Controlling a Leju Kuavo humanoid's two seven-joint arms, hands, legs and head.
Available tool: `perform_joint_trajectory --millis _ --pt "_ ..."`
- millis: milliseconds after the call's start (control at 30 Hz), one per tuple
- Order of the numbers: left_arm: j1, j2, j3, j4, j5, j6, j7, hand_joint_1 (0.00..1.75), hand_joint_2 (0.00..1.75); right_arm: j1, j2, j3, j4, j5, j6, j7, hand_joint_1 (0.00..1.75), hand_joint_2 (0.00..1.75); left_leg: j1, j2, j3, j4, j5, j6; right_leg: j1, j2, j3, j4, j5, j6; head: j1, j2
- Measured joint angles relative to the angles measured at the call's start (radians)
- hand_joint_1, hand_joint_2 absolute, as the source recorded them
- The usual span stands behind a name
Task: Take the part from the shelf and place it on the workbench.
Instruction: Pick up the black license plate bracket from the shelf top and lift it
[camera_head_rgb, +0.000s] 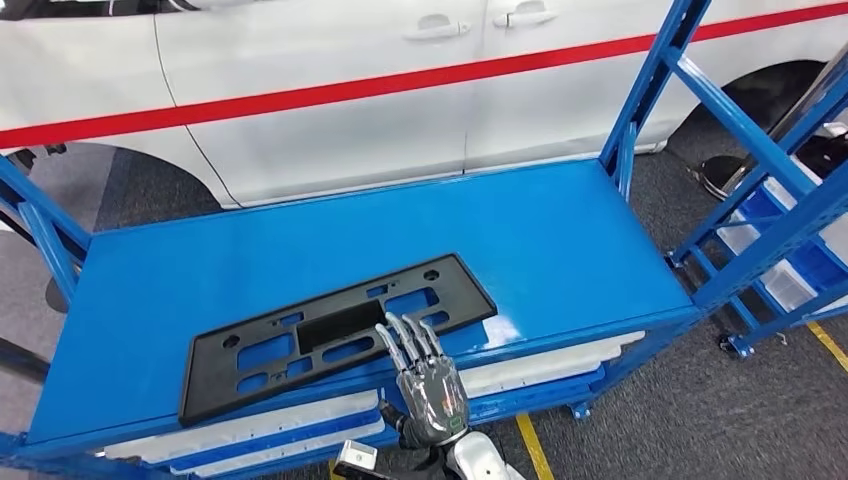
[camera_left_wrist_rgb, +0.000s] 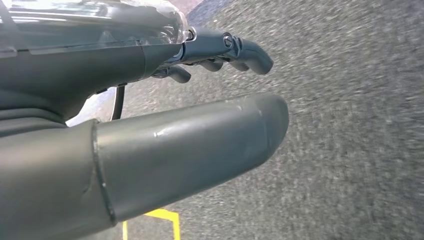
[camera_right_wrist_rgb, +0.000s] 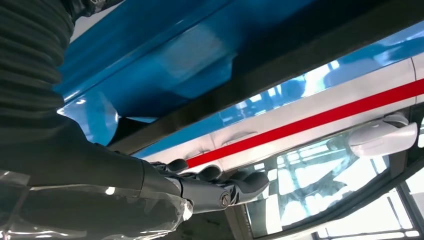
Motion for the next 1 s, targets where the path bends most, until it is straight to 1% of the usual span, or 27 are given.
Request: perform_joint_trajectory --millis 33,67,100,133,200,233,267,300,333,367,400,433,467,500,567,600,633,700,733,767,800,833,867,900,933,967,1000 --pt "0.0 -0.001 0.0 0.0 0.0 0.0 0.001 0.0 0.0 0.0 0.0 0.0 0.0 0.0 0.0 0.0 0.0 1.75 0.003 0.001 0.003 -0.004 0.01 0.006 0.0 0.0 0.002 0.002 -0.005 0.005 0.0 0.0" --pt "0.0 -0.002 -0.001 0.0 0.0 0.0 0.001 0.0 0.0 -0.001 0.0 0.0 0.0 0.0 0.0 0.0 0.0 1.75 0.006 0.001 0.007 -0.009 0.012 0.012 0.0 -0.001 0.001 0.012 -0.015 0.01 0.0 0.0" --pt "-0.001 -0.003 -0.001 0.001 0.0 0.001 0.002 0.0 0.0 -0.002 0.0 0.0 0.0 0.0 0.0 0.0 0.0 1.75 0.009 0.002 0.01 -0.014 0.014 0.018 0.0 -0.002 -0.012 0.04 -0.033 0.015 0.0 0.0" --pt "-0.001 -0.004 -0.001 0.001 0.0 0.001 0.002 0.0 0.0 -0.002 0.0 0.0 0.001 0.0 0.0 0.0 0.0 1.75 0.01 0.003 0.013 -0.016 0.014 0.022 -0.003 -0.003 -0.035 0.088 -0.059 0.02 0.0 0.0" --pt "-0.002 -0.004 -0.001 0.001 0.0 0.002 0.002 0.0 0.0 -0.002 0.0 0.0 0.003 0.0 0.0 0.0 0.0 1.75 0.01 0.003 0.015 -0.017 0.011 0.026 -0.008 -0.003 -0.109 0.217 -0.112 0.028 0.0 0.0" --pt "-0.002 -0.005 -0.001 0.001 0.0 0.002 0.004 0.0 0.0 -0.001 0.0 0.0 0.005 -0.001 0.0 0.0 0.0 1.75 0.01 0.003 0.016 -0.017 0.009 0.027 -0.011 -0.003 -0.14 0.264 -0.12 0.031 0.001 0.0" --pt "-0.002 -0.005 -0.001 0.001 0.0 0.002 0.005 0.0 0.0 -0.001 0.0 0.0 0.008 -0.001 0.0 -0.001 0.0 1.75 0.009 0.002 0.019 -0.016 0.006 0.026 -0.013 -0.003 -0.155 0.277 -0.108 0.032 0.001 0.0" --pt "-0.002 -0.006 -0.001 0.001 0.0 0.003 0.007 0.0 0.0 -0.001 0.0 0.0 0.01 -0.003 0.0 -0.002 0.0 1.75 0.009 0.002 0.024 -0.016 0.003 0.025 -0.015 -0.004 -0.152 0.254 -0.078 0.032 0.001 0.0" --pt "-0.002 -0.007 -0.001 0.001 0.001 0.004 0.007 0.0 0.0 -0.001 0.0 0.0 0.011 -0.004 0.0 -0.003 0.0 1.75 0.009 0.001 0.03 -0.017 -0.001 0.023 -0.015 -0.004 -0.13 0.196 -0.034 0.03 0.001 0.0" --pt "-0.002 -0.009 -0.001 0.001 0.001 0.005 0.008 0.0 0.0 -0.002 0.0 0.0 0.012 -0.007 0.0 -0.003 0.0 1.75 0.009 0.0 0.035 -0.017 -0.005 0.021 -0.015 -0.004 -0.102 0.125 0.006 0.026 0.001 0.0" --pt "-0.002 -0.01 -0.001 0.001 0.001 0.006 0.008 0.0 0.0 -0.002 0.0 0.0 0.014 -0.009 0.0 -0.003 0.0 1.75 0.007 -0.001 0.039 -0.016 -0.009 0.017 -0.013 -0.004 -0.077 0.066 0.032 0.022 0.001 0.0" --pt "-0.002 -0.012 -0.002 0.001 0.0 0.008 0.008 0.0 0.0 -0.003 0.001 0.0 0.016 -0.012 0.0 -0.004 0.0 1.75 0.006 -0.002 0.041 -0.016 -0.012 0.011 -0.01 -0.003 -0.061 0.025 0.046 0.018 0.0 0.0" --pt "-0.003 -0.013 -0.002 0.001 -0.001 0.009 0.008 0.0 0.0 -0.003 0.001 0.0 0.018 -0.013 0.0 -0.004 0.0 1.75 0.005 -0.003 0.042 -0.017 -0.015 0.006 -0.007 -0.003 -0.055 0.009 0.046 0.015 0.0 0.0" --pt "-0.003 -0.014 -0.002 0.001 -0.002 0.009 0.008 0.0 0.0 -0.004 0.002 0.0 0.021 -0.014 0.0 -0.004 0.0 1.75 0.005 -0.003 0.043 -0.018 -0.016 -0.001 -0.005 -0.002 -0.053 0.005 0.045 0.012 0.0 0.0" --pt "-0.004 -0.016 -0.003 0.001 -0.003 0.01 0.008 0.0 0.0 -0.006 0.005 0.0 0.025 -0.013 0.0 -0.005 0.0 1.75 0.007 -0.002 0.043 -0.013 -0.024 -0.013 -0.009 -0.002 -0.048 -0.004 0.048 0.001 0.0 0.0" --pt "-0.004 -0.017 -0.003 0.001 -0.004 0.009 0.008 0.0 0.0 -0.008 0.006 0.0 0.027 -0.011 0.0 -0.005 0.0 1.75 0.008 -0.001 0.035 0.008 -0.039 -0.018 -0.012 -0.002 -0.044 -0.01 0.051 -0.006 0.0 0.0" --pt "-0.004 -0.018 -0.003 0.001 -0.006 0.009 0.008 0.0 0.0 -0.012 0.009 0.0 0.03 -0.007 0.0 -0.006 0.0 1.75 0.009 -0.001 0.017 0.049 -0.064 -0.022 -0.014 -0.004 -0.041 -0.015 0.052 -0.011 0.0 0.0" --pt "-0.004 -0.019 -0.005 0.001 -0.01 0.009 0.008 0.0 0.0 -0.023 0.014 0.0 0.042 0.002 0.0 -0.009 0.0 1.75 0.01 -0.001 -0.046 0.176 -0.128 -0.028 -0.012 -0.006 -0.04 -0.016 0.051 -0.017 0.0 0.0" --pt "-0.003 -0.019 -0.008 0.001 -0.013 0.008 0.008 0.0 0.0 -0.03 0.017 0.002 0.049 0.007 0.001 -0.008 0.0 1.75 0.01 -0.001 -0.075 0.232 -0.146 -0.03 -0.011 -0.006 -0.04 -0.015 0.05 -0.018 0.0 0.0" --pt "-0.002 -0.02 -0.01 0.001 -0.016 0.007 0.008 0.0 0.0 -0.038 0.019 0.005 0.057 0.011 0.002 -0.005 0.0 1.75 0.01 -0.001 -0.092 0.262 -0.147 -0.031 -0.01 -0.006 -0.04 -0.014 0.049 -0.019 0.0 0.0" --pt "-0.002 -0.021 -0.015 0.001 -0.019 0.006 0.008 0.0 0.0 -0.052 0.023 0.012 0.066 0.017 0.006 0.001 0.0 1.75 0.01 -0.001 -0.088 0.246 -0.124 -0.031 -0.01 -0.005 -0.04 -0.012 0.048 -0.018 0.0 0.0" --pt "-0.002 -0.022 -0.02 0.001 -0.022 0.006 0.008 0.0 0.0 -0.069 0.027 0.021 0.074 0.024 0.011 0.009 0.0 1.75 0.01 -0.001 -0.066 0.195 -0.087 -0.029 -0.01 -0.004 -0.039 -0.008 0.046 -0.017 0.0 0.0" --pt "-0.003 -0.022 -0.024 0.001 -0.025 0.005 0.008 0.0 0.0 -0.089 0.031 0.032 0.082 0.031 0.018 0.016 0.0 1.75 0.01 0.0 -0.035 0.124 -0.05 -0.027 -0.01 -0.003 -0.039 -0.004 0.043 -0.015 0.0 0.0" --pt "-0.005 -0.023 -0.029 0.002 -0.028 0.005 0.008 0.0 0.0 -0.111 0.035 0.044 0.09 0.036 0.027 0.022 0.0 1.75 0.008 0.0 -0.006 0.058 -0.022 -0.023 -0.008 -0.002 -0.04 0.001 0.039 -0.012 0.0 0.0" --pt "-0.007 -0.024 -0.032 0.002 -0.029 0.005 0.008 0.0 0.0 -0.13 0.039 0.055 0.097 0.039 0.034 0.027 0.0 1.75 0.007 0.0 0.013 0.016 -0.008 -0.018 -0.007 -0.002 -0.041 0.005 0.037 -0.007 0.0 0.0" --pt "-0.009 -0.025 -0.035 0.002 -0.03 0.005 0.008 0.0 0.0 -0.145 0.041 0.064 0.104 0.041 0.041 0.032 0.0 1.75 0.005 -0.001 0.021 -0.003 -0.006 -0.013 -0.005 -0.002 -0.041 0.007 0.035 -0.003 0.0 0.0" --pt "-0.01 -0.026 -0.039 0.002 -0.031 0.005 0.007 0.0 0.0 -0.158 0.042 0.073 0.111 0.042 0.046 0.036 0.0 1.75 0.003 -0.002 0.021 -0.004 -0.006 -0.008 -0.004 -0.002 -0.042 0.007 0.035 0.002 0.0 0.0"
